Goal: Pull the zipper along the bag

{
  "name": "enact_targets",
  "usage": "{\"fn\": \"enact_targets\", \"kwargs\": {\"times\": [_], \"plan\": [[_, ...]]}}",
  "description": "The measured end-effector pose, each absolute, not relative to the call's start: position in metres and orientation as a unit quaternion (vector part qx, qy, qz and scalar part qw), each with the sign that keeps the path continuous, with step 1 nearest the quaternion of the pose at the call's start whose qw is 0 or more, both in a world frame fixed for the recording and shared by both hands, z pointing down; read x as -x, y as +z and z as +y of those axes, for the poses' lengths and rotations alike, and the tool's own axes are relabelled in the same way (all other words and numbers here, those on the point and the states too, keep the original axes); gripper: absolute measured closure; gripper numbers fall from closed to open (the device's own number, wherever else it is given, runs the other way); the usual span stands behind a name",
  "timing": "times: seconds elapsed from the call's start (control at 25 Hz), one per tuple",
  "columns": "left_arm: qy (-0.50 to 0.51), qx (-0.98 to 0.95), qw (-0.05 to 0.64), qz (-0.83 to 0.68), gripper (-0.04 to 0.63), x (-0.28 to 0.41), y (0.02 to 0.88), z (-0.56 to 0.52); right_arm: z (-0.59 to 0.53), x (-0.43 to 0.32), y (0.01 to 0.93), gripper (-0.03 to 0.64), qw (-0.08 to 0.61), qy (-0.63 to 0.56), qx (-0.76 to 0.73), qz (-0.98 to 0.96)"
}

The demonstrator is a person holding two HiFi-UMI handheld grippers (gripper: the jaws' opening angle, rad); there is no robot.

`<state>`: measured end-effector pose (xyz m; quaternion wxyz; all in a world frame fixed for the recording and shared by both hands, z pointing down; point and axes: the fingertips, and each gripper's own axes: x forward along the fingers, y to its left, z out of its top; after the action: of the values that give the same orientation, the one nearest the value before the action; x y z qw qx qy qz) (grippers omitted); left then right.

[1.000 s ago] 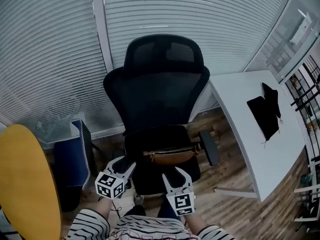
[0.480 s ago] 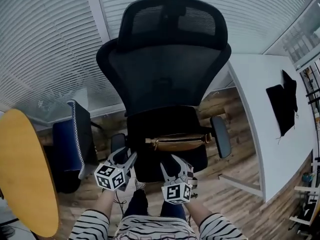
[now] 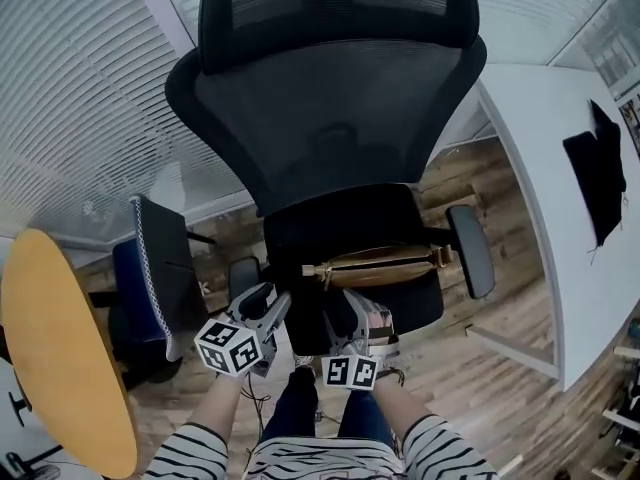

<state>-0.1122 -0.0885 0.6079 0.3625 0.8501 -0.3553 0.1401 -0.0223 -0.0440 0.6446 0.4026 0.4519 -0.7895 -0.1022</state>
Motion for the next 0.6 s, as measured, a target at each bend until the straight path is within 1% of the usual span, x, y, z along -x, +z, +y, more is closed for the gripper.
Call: {"fn": "enact_targets", "kwargs": {"times": [0.2,0.48,0.6], "plan": [[0.134,-0.846,0.388,-0.341,0.437,0.109,0.618,-0.095,-0.052,0.033,0.658,0.367,0.406,-0.160,-0.450,-0.779],[0.148,-0.853,0.380,-0.326,0.437,0.110,0.626,-0.097,-0.065,0.034,0.666,0.367,0.404,-0.180,-0.464,-0.767],[0.146,-0.853,0.381,-0.325,0.437,0.111,0.627,-0.096,-0.068,0.038,0.669,0.367,0.398,-0.170,-0.465,-0.772]]}}
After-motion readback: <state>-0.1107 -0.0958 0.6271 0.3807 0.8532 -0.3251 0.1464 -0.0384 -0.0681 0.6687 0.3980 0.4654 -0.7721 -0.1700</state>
